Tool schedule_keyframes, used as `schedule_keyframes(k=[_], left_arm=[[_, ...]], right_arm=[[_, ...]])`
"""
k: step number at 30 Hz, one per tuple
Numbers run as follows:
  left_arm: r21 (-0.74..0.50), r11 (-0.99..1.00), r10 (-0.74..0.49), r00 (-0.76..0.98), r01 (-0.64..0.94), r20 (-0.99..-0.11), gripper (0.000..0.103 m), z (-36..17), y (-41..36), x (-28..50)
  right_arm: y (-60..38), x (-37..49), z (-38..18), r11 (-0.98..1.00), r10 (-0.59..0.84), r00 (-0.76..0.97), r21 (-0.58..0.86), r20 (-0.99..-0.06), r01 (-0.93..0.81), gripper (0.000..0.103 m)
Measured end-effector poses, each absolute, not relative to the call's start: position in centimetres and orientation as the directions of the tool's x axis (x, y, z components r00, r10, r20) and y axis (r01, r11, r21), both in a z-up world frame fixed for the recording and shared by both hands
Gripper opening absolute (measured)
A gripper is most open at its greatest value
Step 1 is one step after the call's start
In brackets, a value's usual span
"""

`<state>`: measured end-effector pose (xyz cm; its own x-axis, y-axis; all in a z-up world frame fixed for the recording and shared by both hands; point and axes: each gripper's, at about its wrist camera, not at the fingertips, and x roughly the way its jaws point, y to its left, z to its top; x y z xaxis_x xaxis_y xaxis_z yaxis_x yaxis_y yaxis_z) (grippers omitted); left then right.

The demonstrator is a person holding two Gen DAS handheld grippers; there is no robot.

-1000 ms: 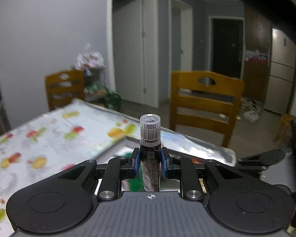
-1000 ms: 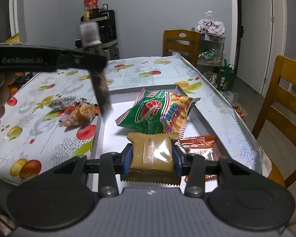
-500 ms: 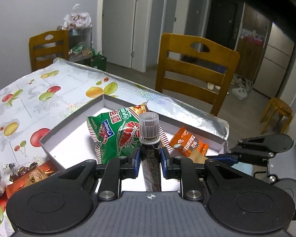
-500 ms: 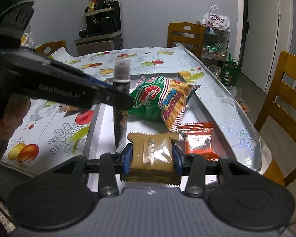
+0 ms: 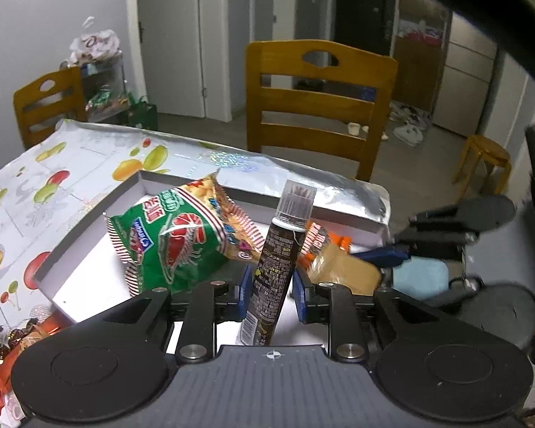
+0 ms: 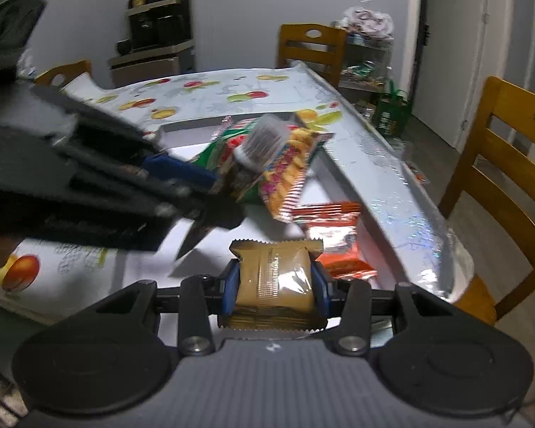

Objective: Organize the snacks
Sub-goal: 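Carry the tube and cake into the white box and open both tools, then withdraw both open tools from the box toward the remaining snacks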

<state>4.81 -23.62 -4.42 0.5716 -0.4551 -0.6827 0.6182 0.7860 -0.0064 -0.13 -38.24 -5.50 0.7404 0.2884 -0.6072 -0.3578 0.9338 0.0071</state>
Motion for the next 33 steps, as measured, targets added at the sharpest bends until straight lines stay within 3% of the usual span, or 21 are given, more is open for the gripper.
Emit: schedule_keyframes(k=[10, 22, 28, 33], left_arm=[[-0.062, 0.793, -0.444, 0.505, 0.606, -0.740, 0.026, -6.8, -23.4, 5.7], [-0.014, 0.803, -0.426, 0.558, 0.596, -0.712, 0.026, -5.7, -22.3, 4.6], [0.007, 0.814, -0.415, 0.590, 0.581, -0.693, 0.037, -4.9, -21.5, 4.2], [0.021, 0.820, -0.407, 0.610, 0.571, -0.680, 0.052, -4.5, -21.1, 3.8]], right_arm=[[-38.2, 0.4, -6.3, 0.934, 0.275, 0.721, -0.002, -0.637, -0.358, 0.042], [-37.1, 0.2, -6.5, 0.913, 0.292, 0.685, -0.019, -0.668, -0.408, 0.045], [-37.1, -0.1, -6.1, 0.917, 0.292, 0.696, -0.016, -0.656, -0.399, 0.070], [-36.9, -0.1, -5.8, 0.917, 0.293, 0.697, -0.015, -0.655, -0.399, 0.071]])
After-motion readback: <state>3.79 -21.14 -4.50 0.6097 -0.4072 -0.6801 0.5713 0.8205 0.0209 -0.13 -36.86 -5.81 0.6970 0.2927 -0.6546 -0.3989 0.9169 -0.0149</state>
